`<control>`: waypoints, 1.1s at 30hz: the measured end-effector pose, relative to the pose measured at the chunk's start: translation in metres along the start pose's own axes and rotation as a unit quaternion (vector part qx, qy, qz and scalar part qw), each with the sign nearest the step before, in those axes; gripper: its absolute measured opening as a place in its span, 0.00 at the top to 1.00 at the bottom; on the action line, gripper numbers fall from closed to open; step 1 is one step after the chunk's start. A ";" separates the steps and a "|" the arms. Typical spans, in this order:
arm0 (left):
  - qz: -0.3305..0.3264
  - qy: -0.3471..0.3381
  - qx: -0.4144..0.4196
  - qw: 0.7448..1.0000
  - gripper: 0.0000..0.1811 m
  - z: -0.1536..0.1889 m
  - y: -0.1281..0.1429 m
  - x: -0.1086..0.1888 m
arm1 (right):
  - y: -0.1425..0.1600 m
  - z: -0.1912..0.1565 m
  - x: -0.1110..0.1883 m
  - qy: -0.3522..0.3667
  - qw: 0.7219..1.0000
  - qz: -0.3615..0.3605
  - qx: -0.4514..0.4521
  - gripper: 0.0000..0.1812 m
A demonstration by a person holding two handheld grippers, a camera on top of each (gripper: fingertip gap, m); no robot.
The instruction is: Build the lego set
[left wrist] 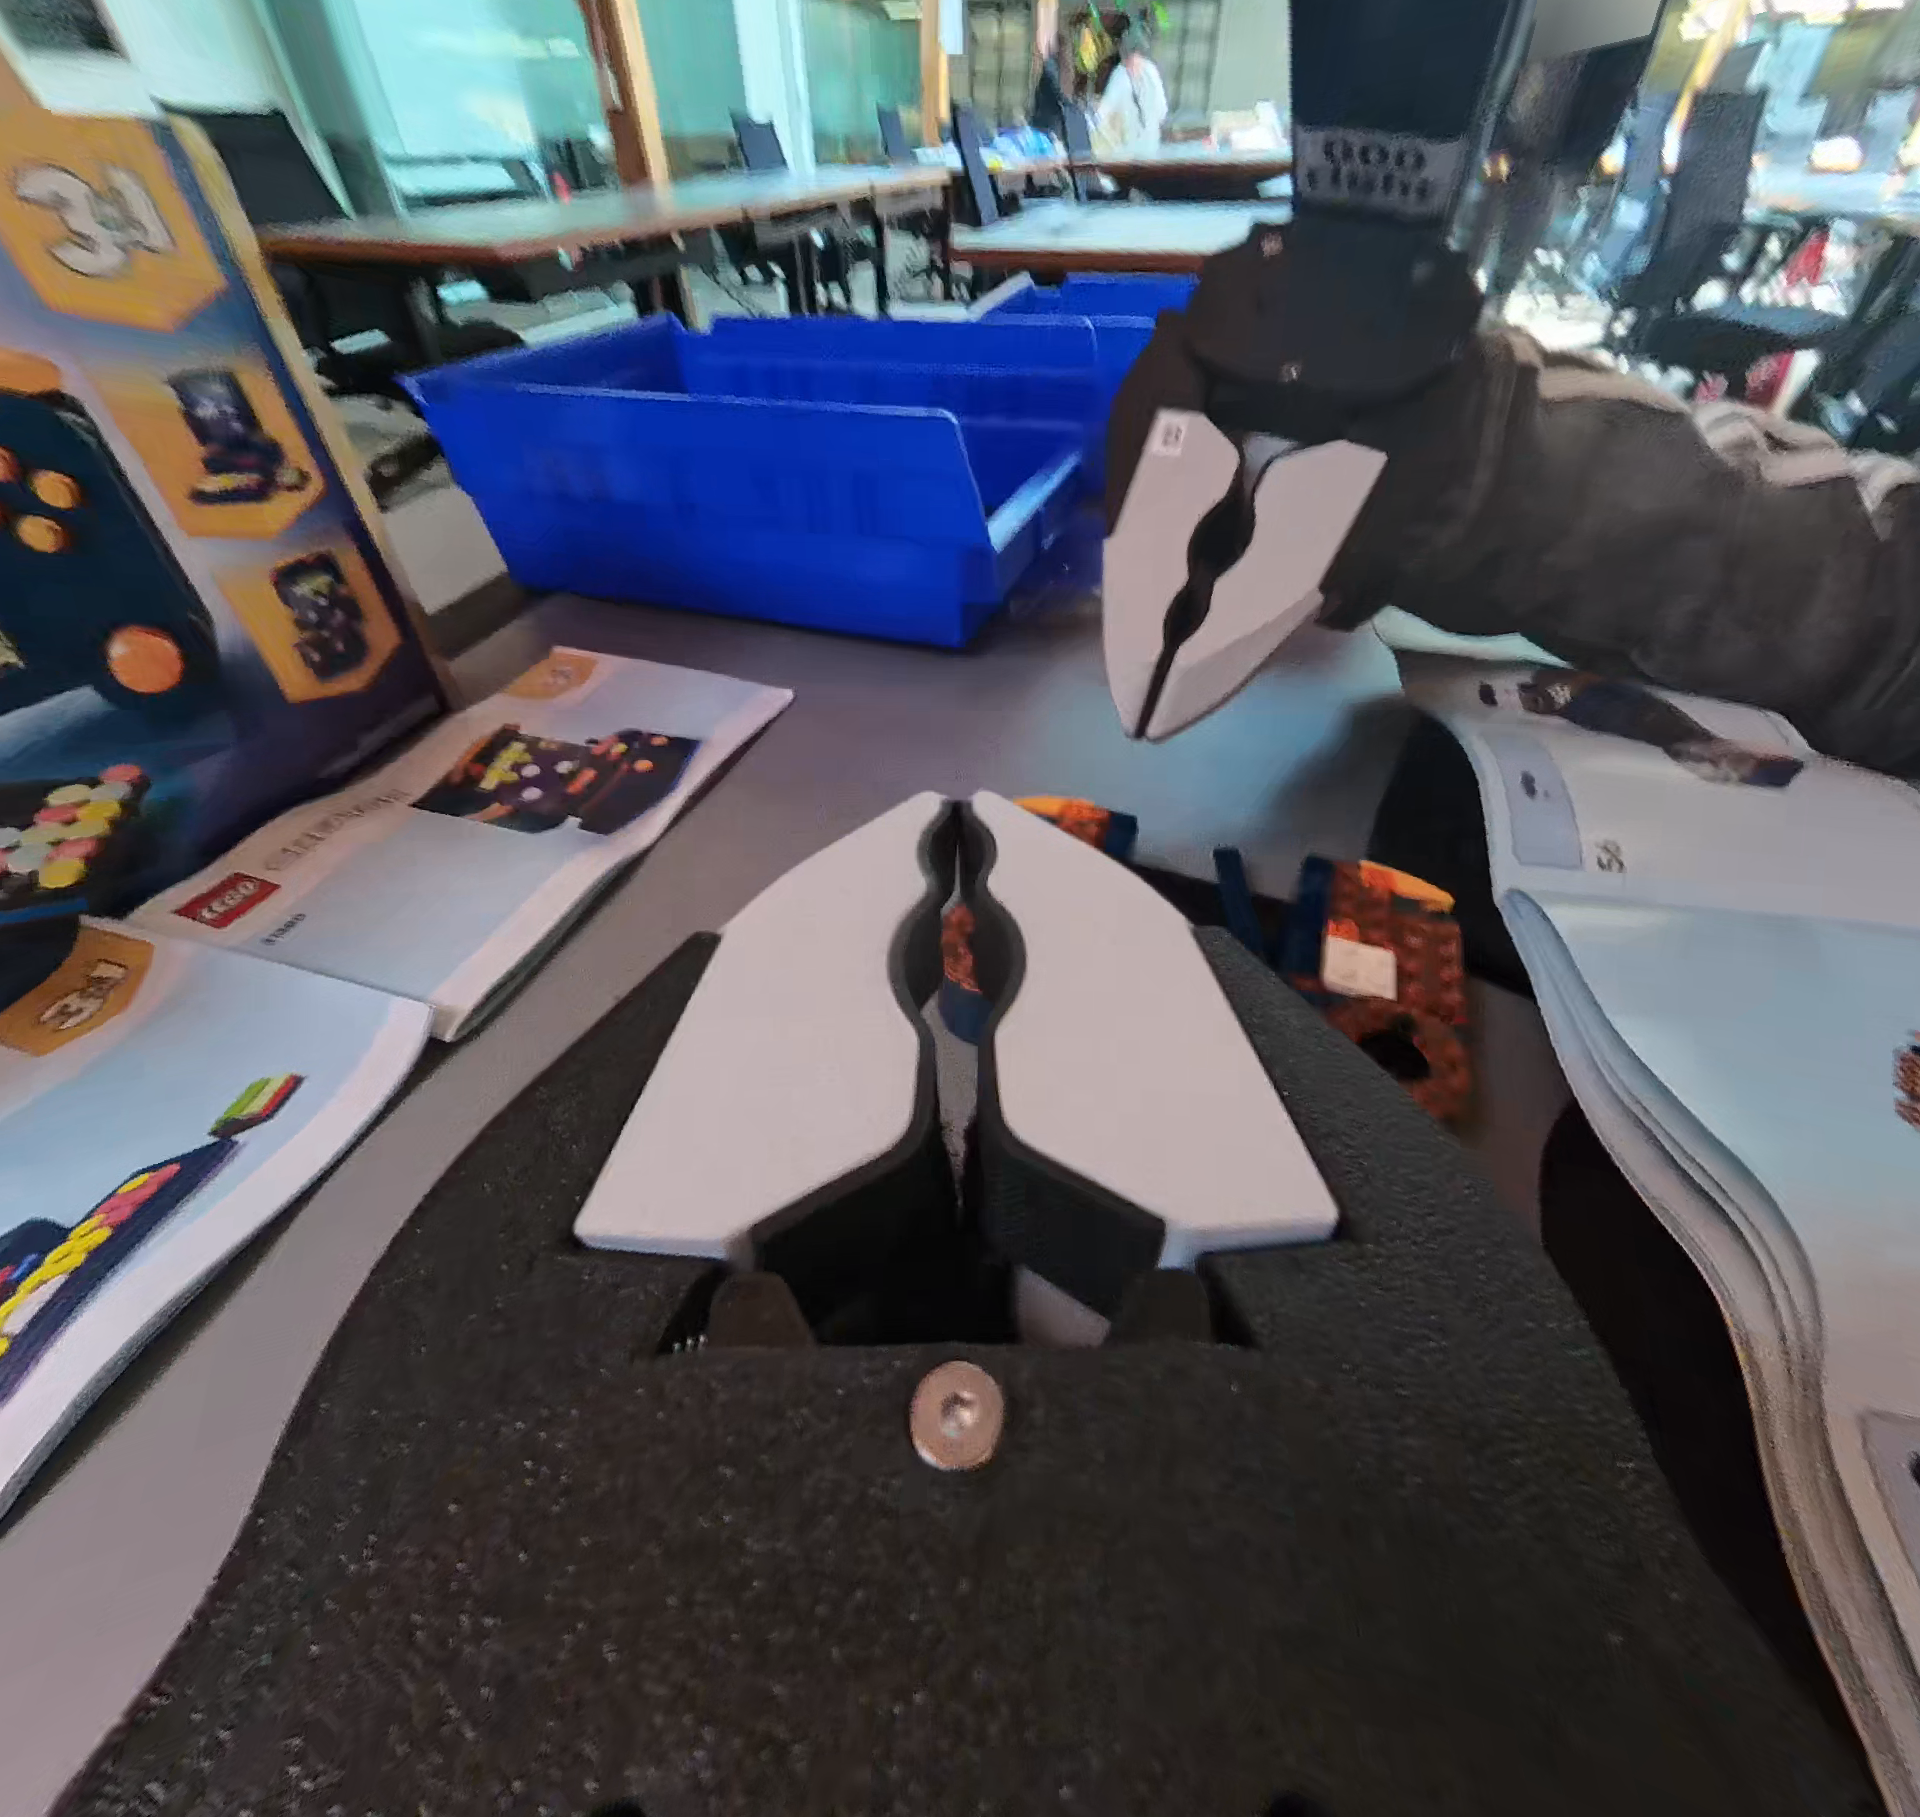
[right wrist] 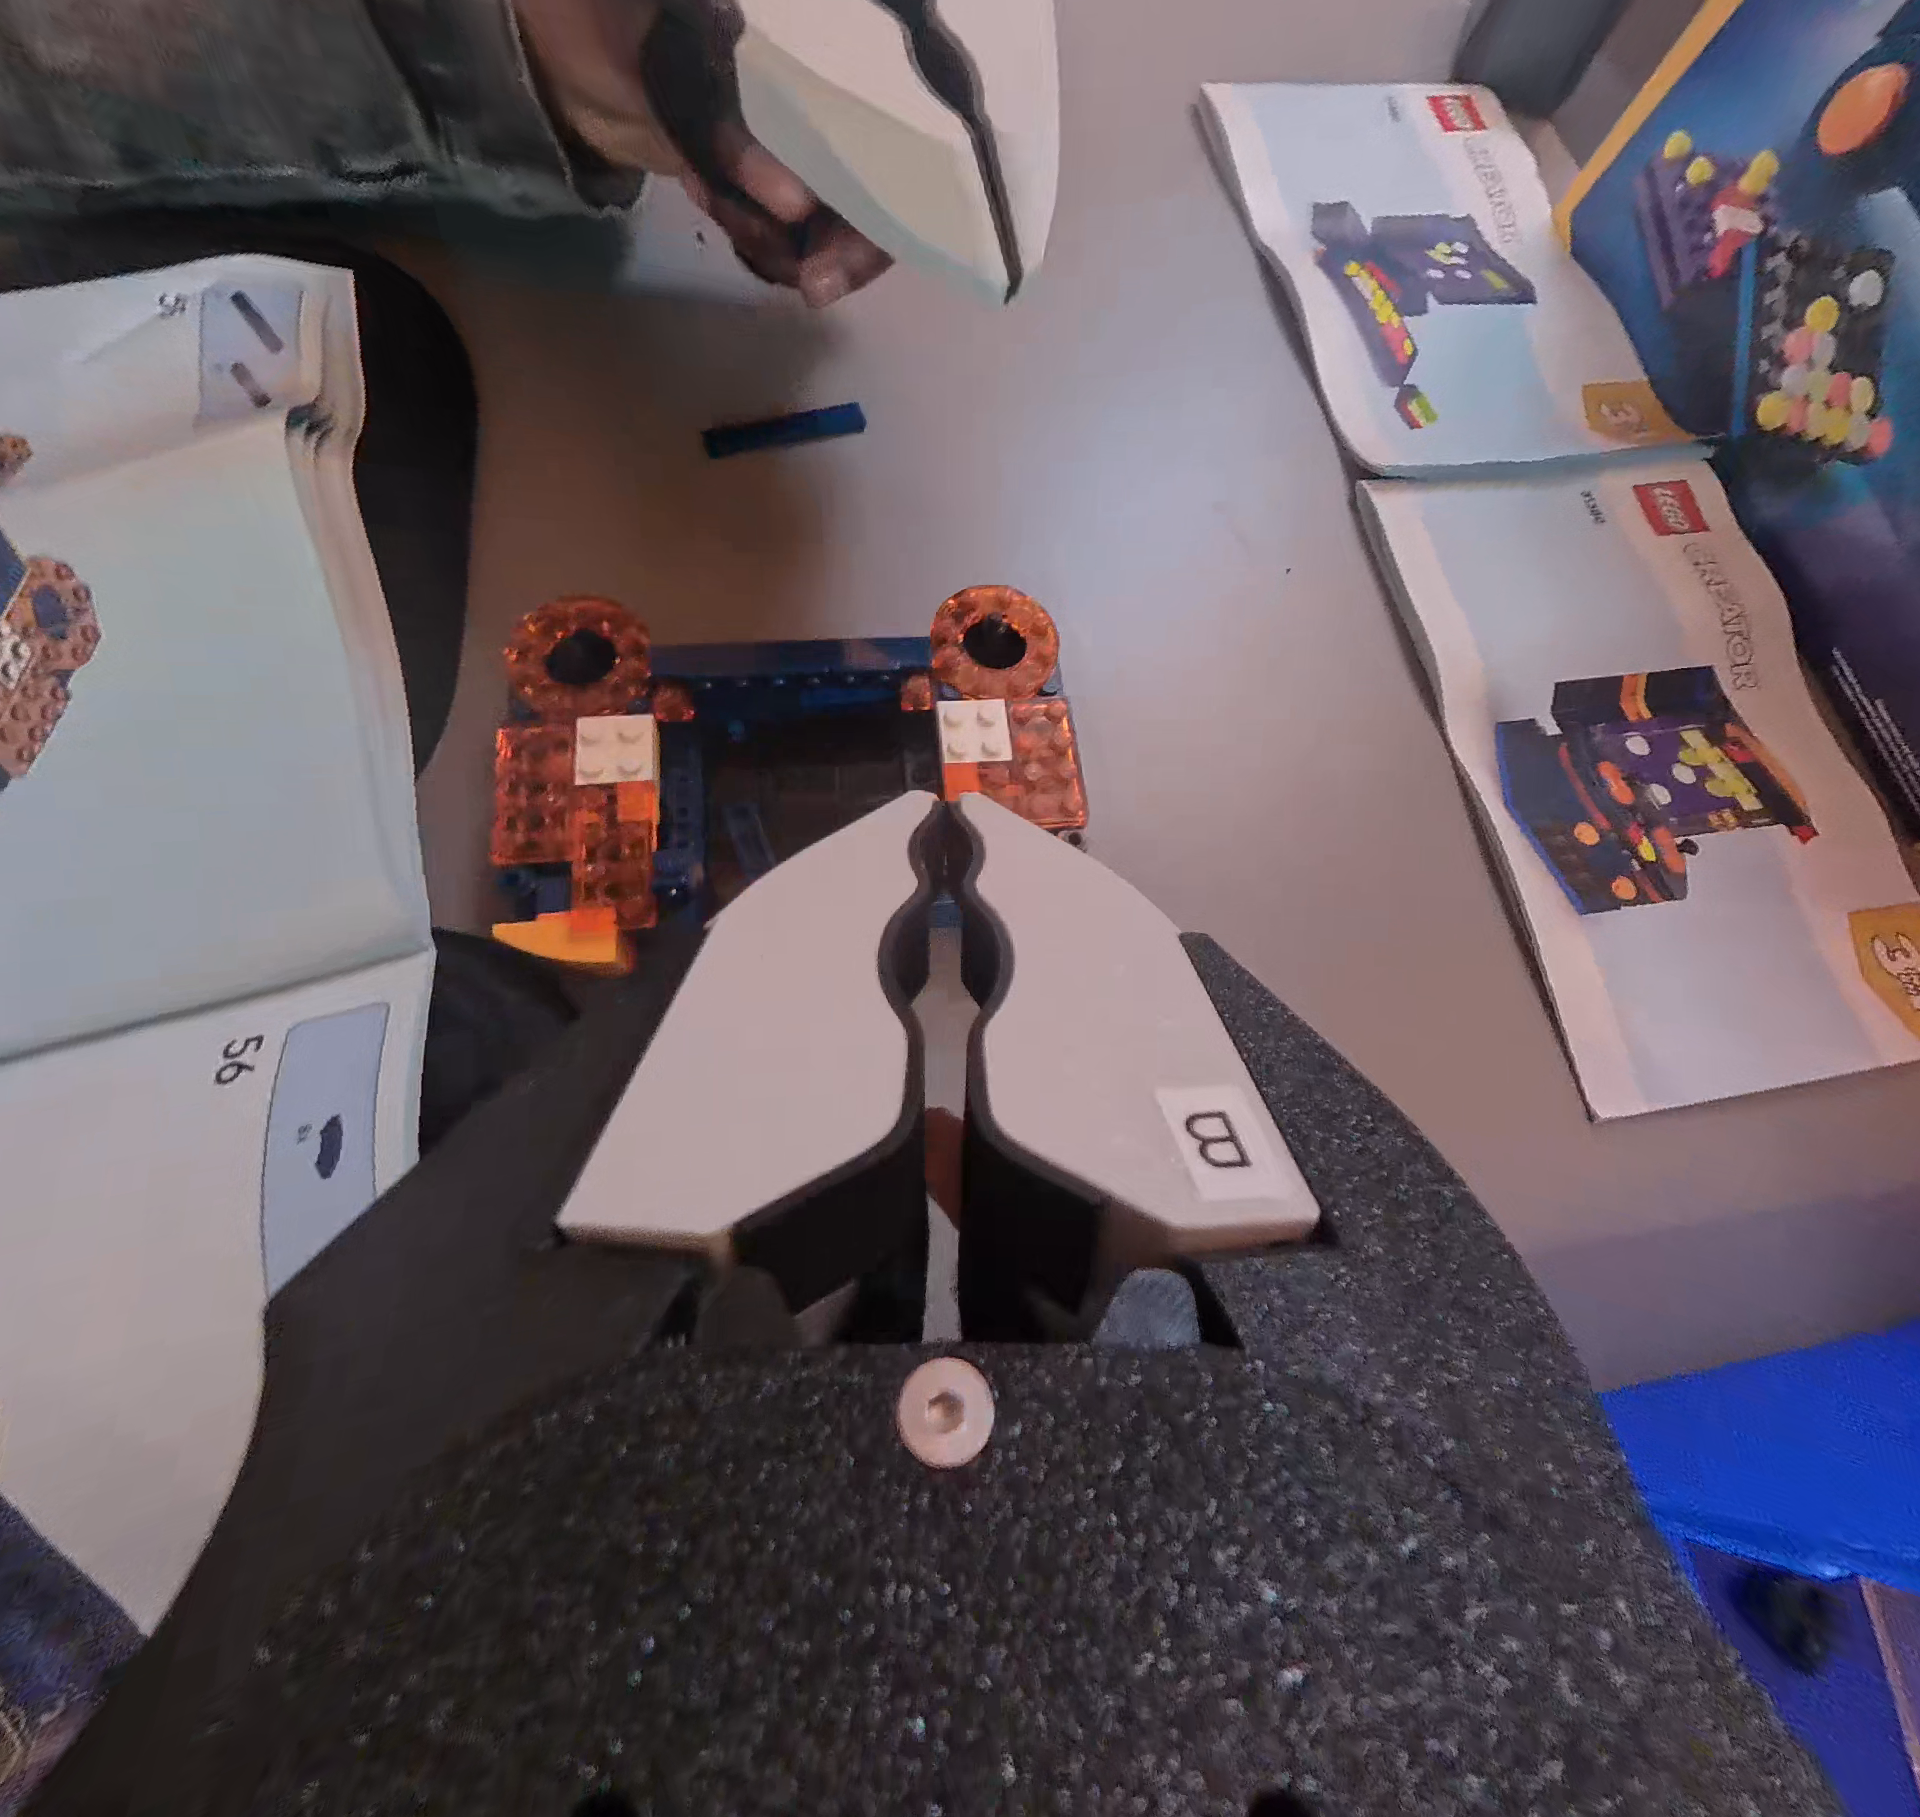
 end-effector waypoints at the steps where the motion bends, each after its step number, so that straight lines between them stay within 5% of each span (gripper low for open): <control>1: -0.007 0.012 -0.001 1.000 1.00 0.003 0.001 0.000 | -0.001 -0.001 0.000 -0.002 1.000 0.003 0.004 1.00; 16: -0.009 0.047 -0.046 0.998 0.98 0.016 0.009 -0.007 | 0.021 -0.031 -0.004 -0.108 0.982 -0.132 0.083 0.93; 25: -0.015 0.081 -0.050 0.995 0.93 0.028 0.012 -0.012 | 0.041 -0.035 -0.005 -0.054 0.944 -0.114 0.306 0.88; 30: -0.014 0.096 -0.051 0.994 0.86 0.035 0.012 -0.015 | 0.043 -0.032 -0.009 -0.030 0.949 -0.084 0.301 0.96; 33: -0.020 0.112 -0.061 0.992 0.82 0.044 0.010 -0.019 | 0.037 -0.028 0.001 -0.041 0.979 -0.061 0.189 0.96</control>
Point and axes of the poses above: each gripper's, where its closed fingertips meet, x back along the fingers, y out of its underside, z = x × y across the jaws, the point moved 4 cm from there along x, back along the fingers, and after that the axes turned 10 degrees about z, right-handed, at the moved point
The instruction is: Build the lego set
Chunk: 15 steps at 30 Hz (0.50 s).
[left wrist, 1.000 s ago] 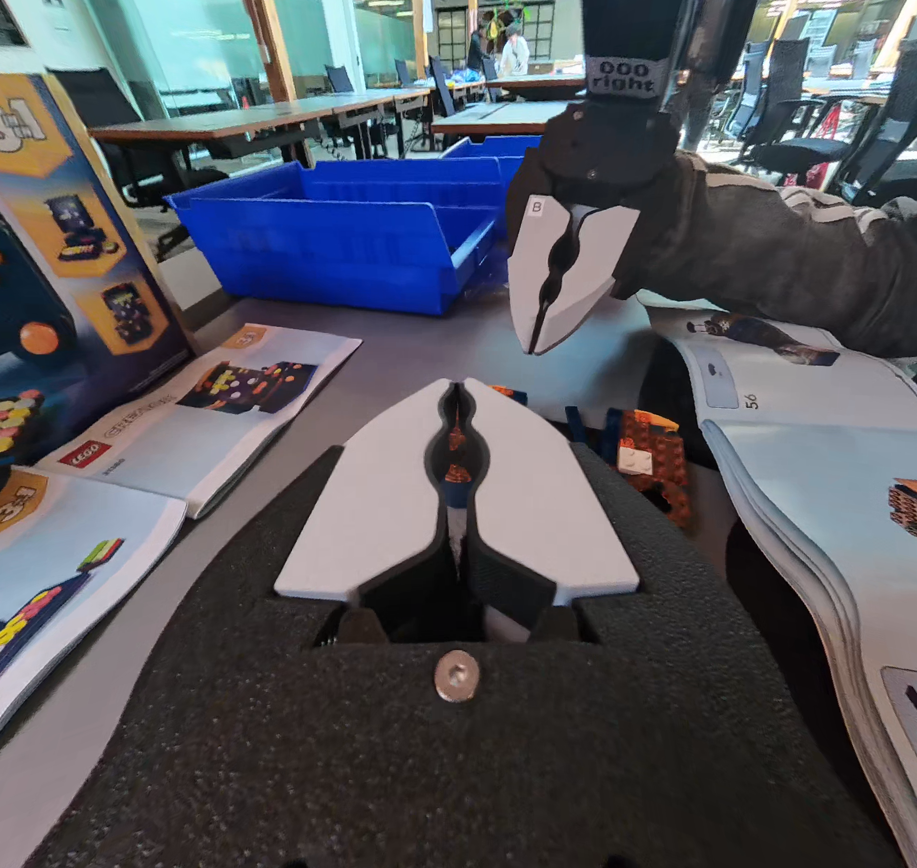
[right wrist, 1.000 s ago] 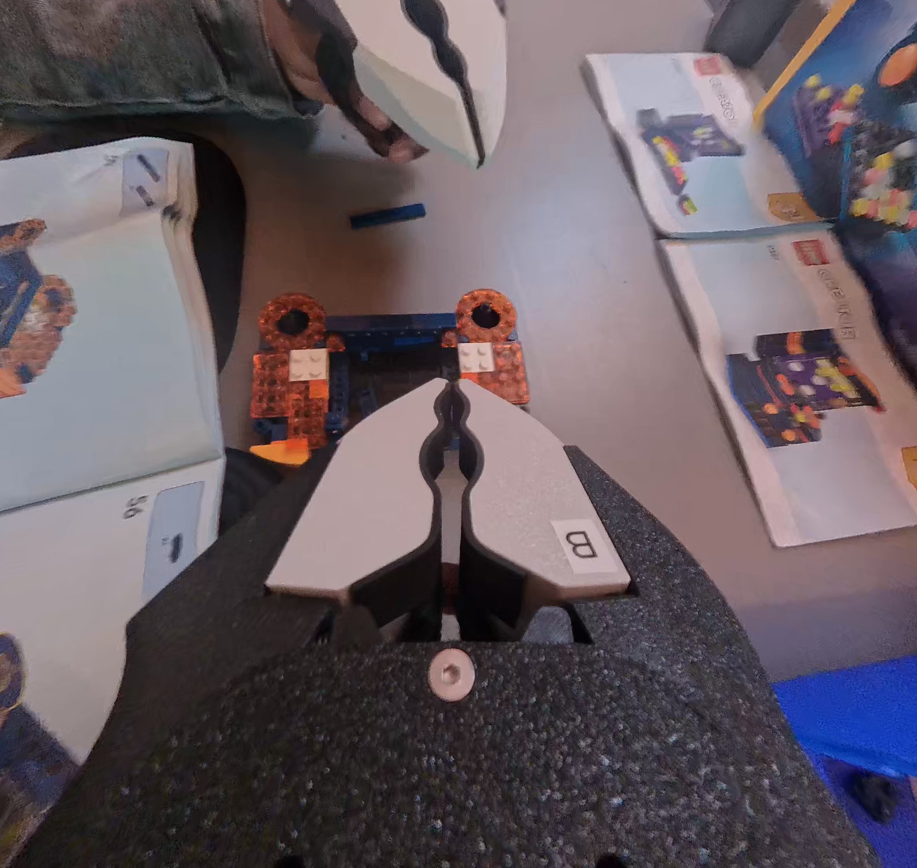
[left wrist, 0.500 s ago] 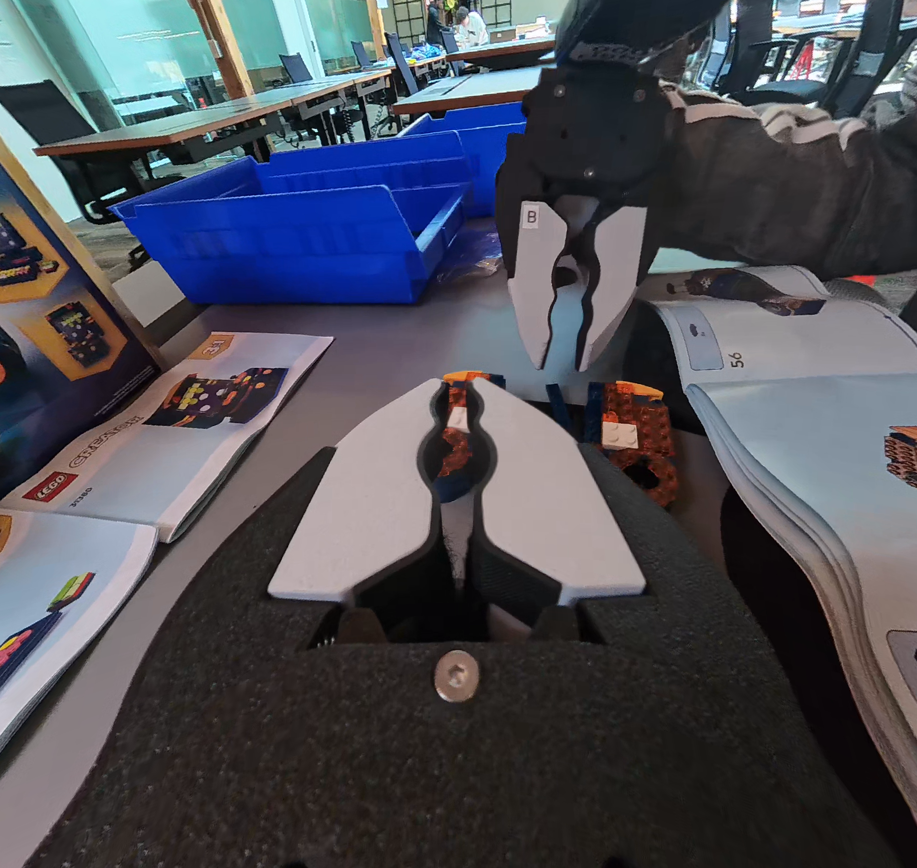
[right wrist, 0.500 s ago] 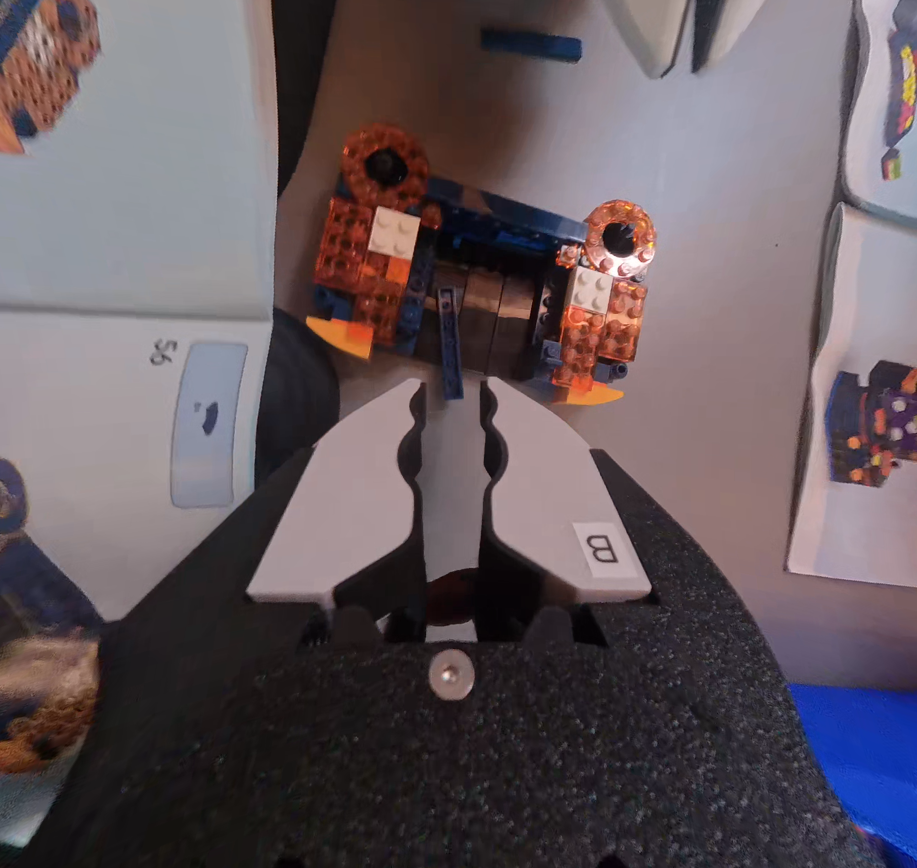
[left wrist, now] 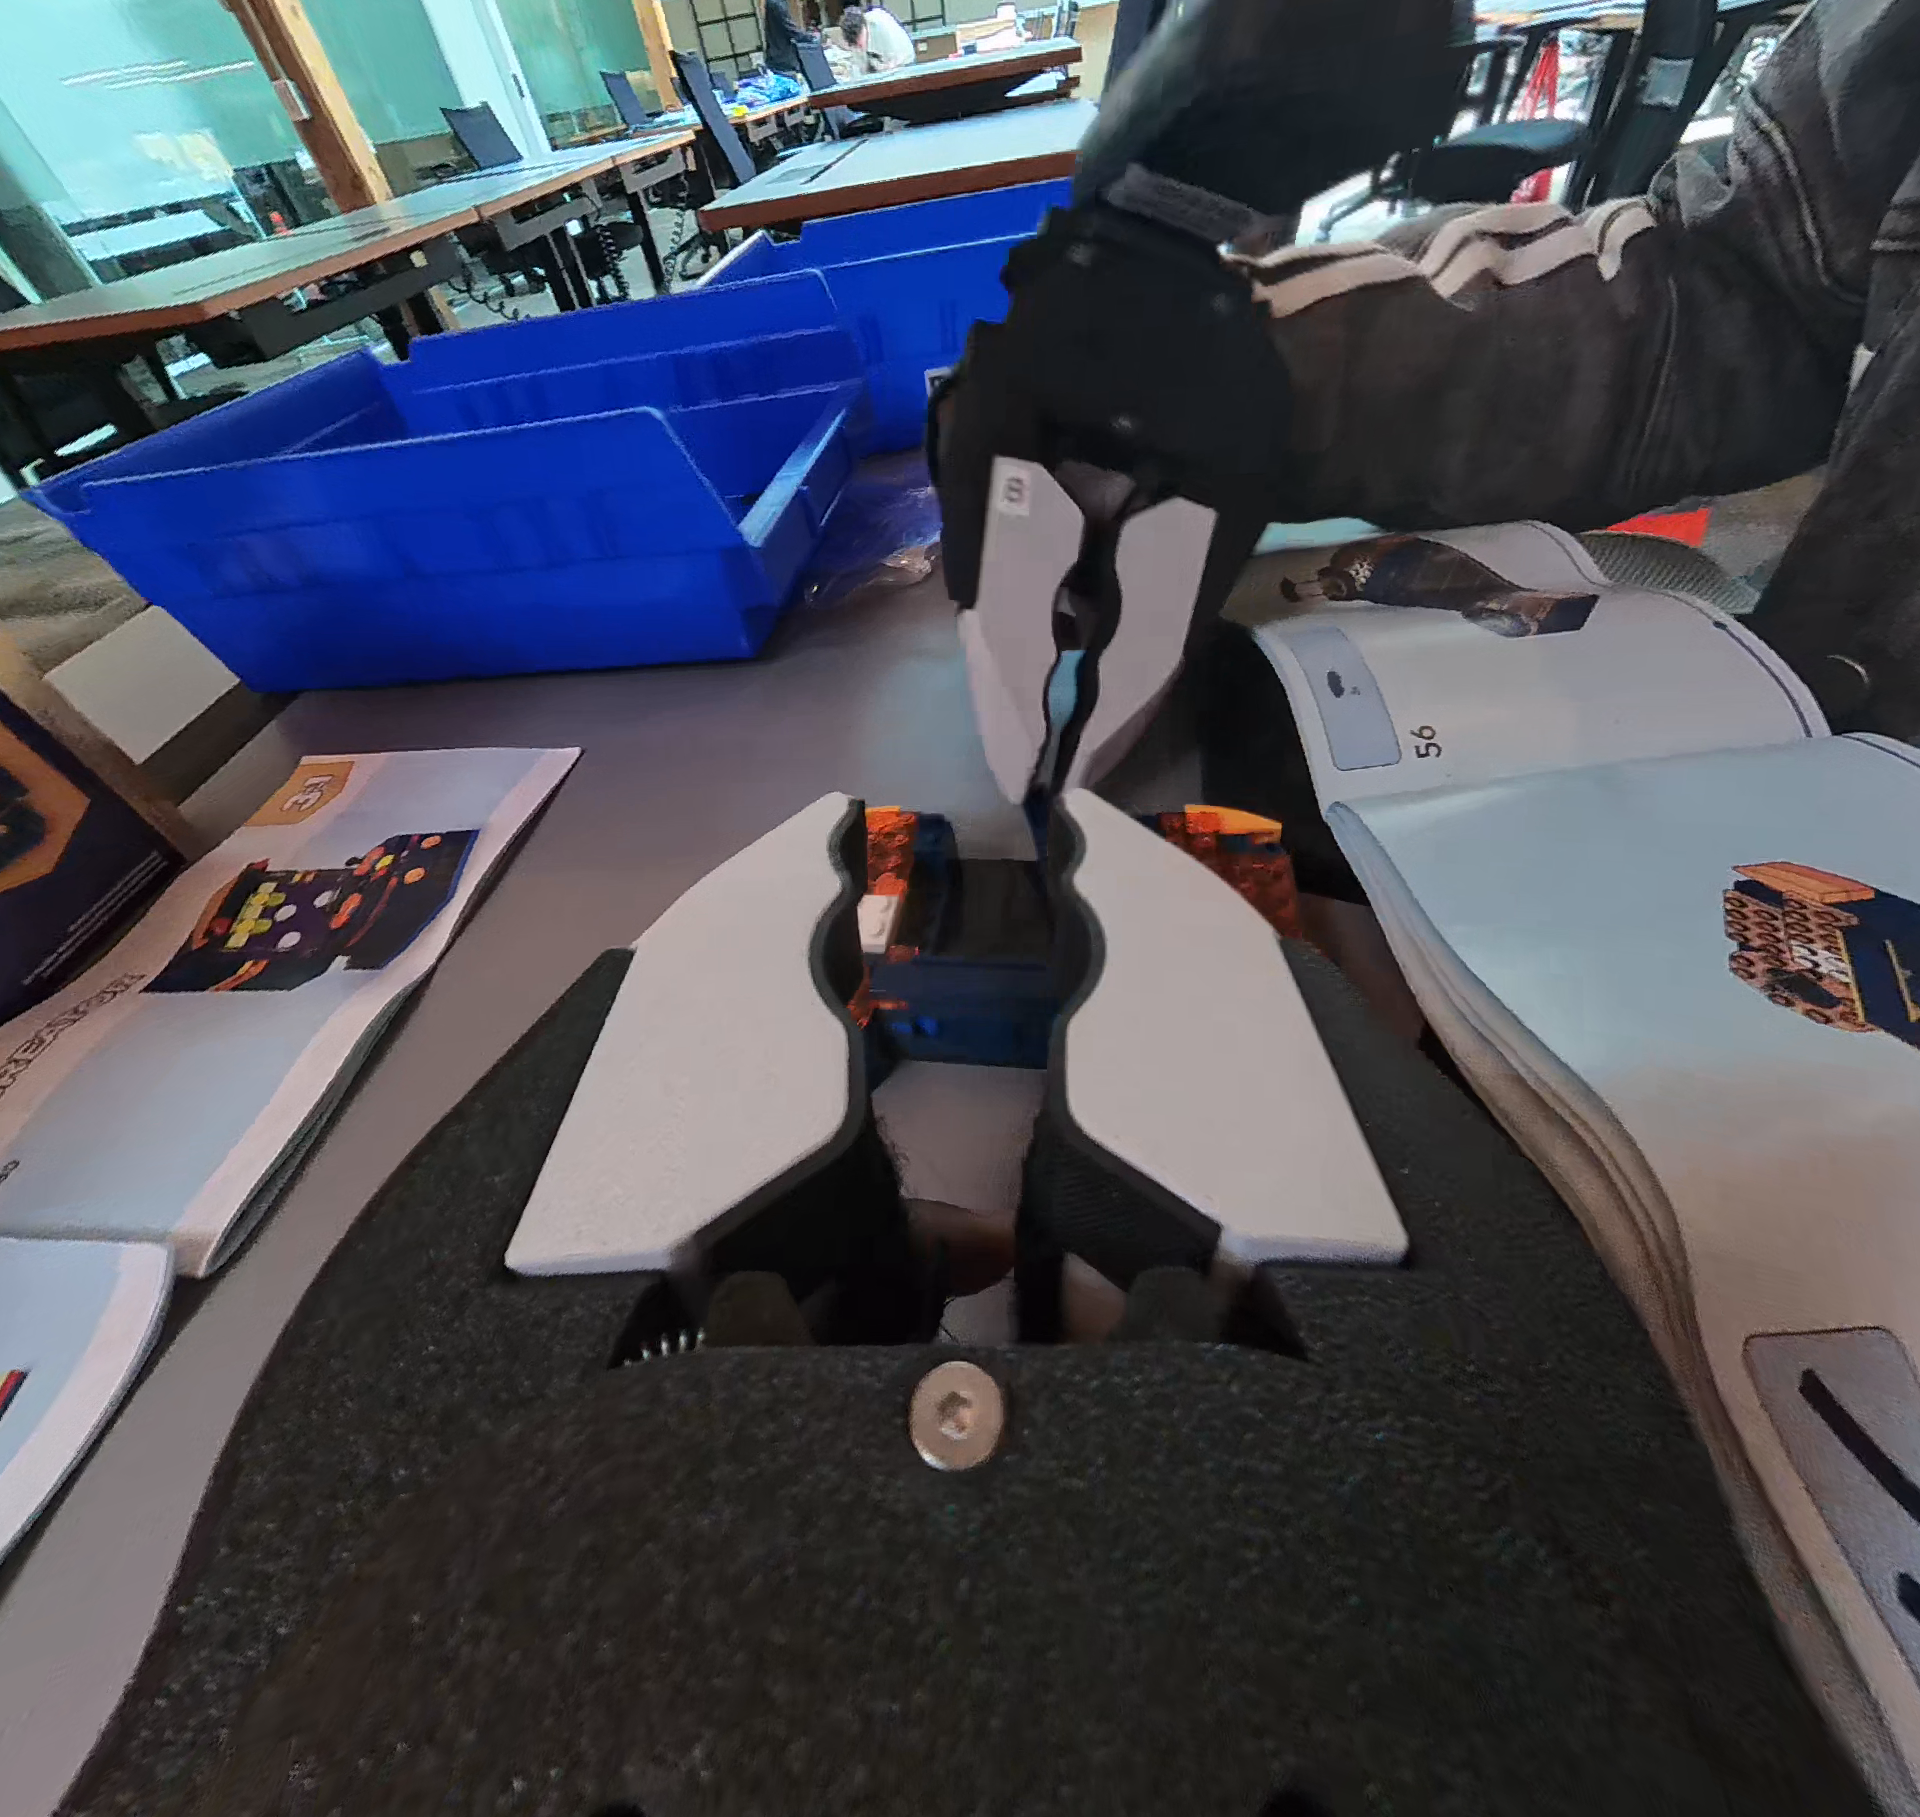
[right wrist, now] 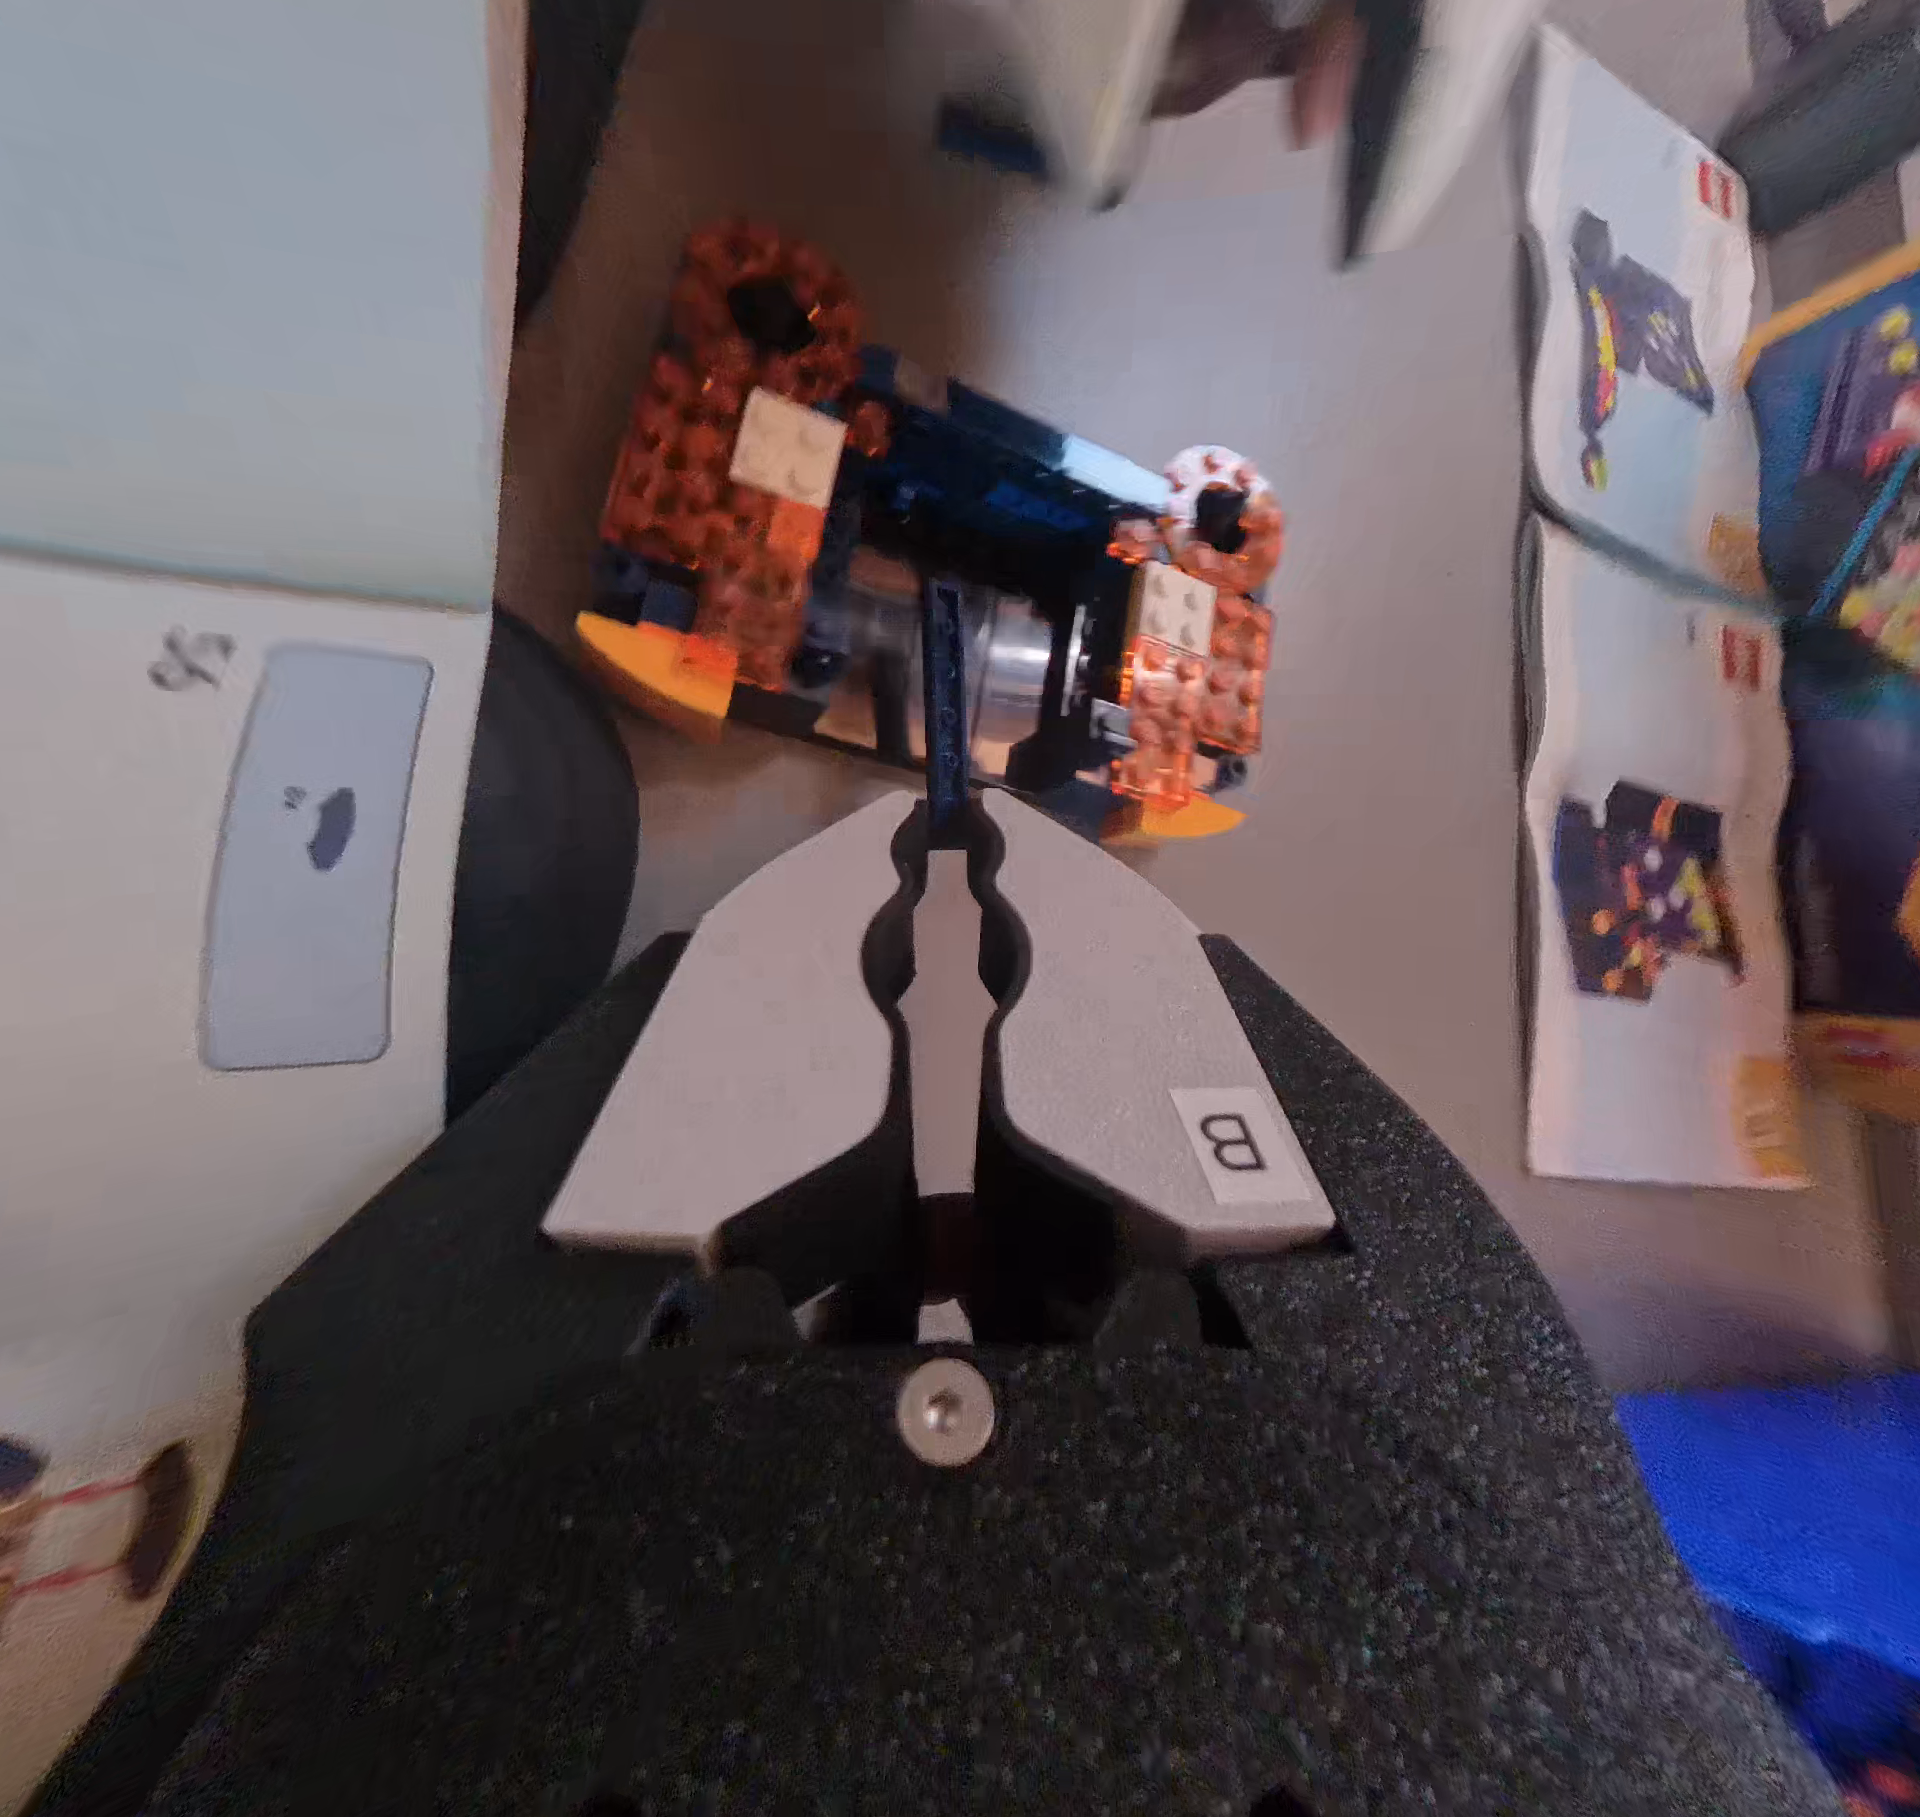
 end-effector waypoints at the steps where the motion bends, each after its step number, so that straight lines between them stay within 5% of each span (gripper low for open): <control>1: -0.005 0.002 0.001 1.000 0.81 0.002 0.000 -0.003 | -0.003 0.004 0.005 0.001 0.999 0.016 -0.045 0.96; 6: -0.021 0.019 0.016 0.999 0.80 0.019 -0.002 -0.023 | -0.029 0.010 0.022 -0.068 0.956 0.115 -0.260 0.97; 15: -0.014 0.039 -0.012 0.999 0.98 0.034 -0.015 -0.028 | -0.044 0.009 0.024 -0.130 0.928 0.129 -0.325 0.98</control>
Point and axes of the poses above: each gripper's, where its closed fingertips meet, x back along the fingers, y out of its underside, z = x × y across the jaws, the point moved 4 cm from there along x, back along the fingers, and after that the axes turned 10 degrees about z, right-handed, at the moved point
